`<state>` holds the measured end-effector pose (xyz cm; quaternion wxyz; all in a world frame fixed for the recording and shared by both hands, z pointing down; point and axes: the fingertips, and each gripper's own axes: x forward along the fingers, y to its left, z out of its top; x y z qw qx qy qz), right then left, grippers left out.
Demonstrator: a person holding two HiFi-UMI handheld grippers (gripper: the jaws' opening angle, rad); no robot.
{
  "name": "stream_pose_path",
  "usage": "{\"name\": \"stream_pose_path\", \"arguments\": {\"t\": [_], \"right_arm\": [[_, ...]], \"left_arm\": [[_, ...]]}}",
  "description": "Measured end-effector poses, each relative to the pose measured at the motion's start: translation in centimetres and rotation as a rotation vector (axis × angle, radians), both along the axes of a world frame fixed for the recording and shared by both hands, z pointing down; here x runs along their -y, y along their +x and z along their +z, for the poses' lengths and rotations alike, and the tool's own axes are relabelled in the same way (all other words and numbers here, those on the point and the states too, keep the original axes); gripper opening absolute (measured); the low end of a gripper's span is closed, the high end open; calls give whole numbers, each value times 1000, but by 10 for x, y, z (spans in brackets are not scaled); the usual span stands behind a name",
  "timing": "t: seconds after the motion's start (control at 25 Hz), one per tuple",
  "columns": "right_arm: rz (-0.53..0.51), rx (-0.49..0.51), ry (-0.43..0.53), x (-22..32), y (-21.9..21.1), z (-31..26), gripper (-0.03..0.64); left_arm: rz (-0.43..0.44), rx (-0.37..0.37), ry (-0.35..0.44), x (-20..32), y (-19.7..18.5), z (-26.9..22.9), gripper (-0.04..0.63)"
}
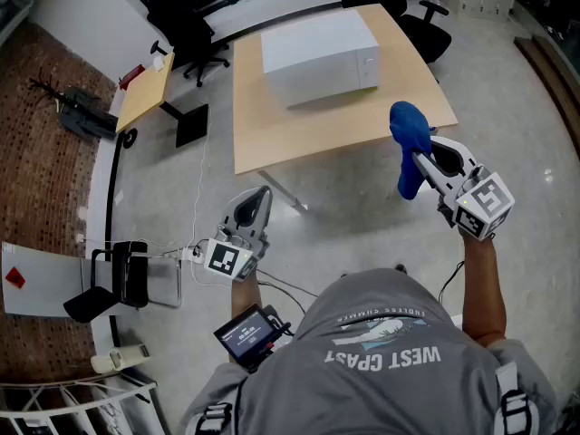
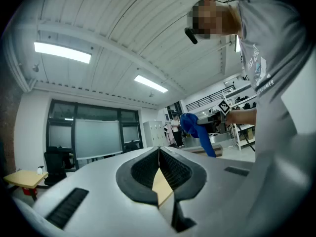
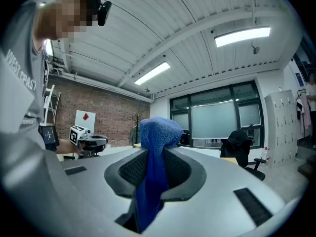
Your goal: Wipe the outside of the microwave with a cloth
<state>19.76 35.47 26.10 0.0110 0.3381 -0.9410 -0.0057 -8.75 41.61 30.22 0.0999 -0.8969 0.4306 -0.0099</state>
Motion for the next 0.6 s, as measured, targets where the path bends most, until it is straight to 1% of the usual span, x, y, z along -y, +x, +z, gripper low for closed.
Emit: {"name": "stream_pose_path", "arguments": {"t": [0.08,0.2,0.36,0.52,0.6], "right_arm": [[-9,-1,-2,1,9,2,83],[-21,5,-1,2,22,4,83],[-22,9,-11,4,29,7,83],[-32,26,-24,15,73,12,83],[-46,43,-32,19,87,15,84]], "left_arm": [[-15,13,-15,3,11,-1,23],[-17,12,-21,5,25,1,23],[-17,27,-23,7,32,0,23],[-24,22,-33,15,76,1,23],[-31,18,-43,18,93,1,23]]}}
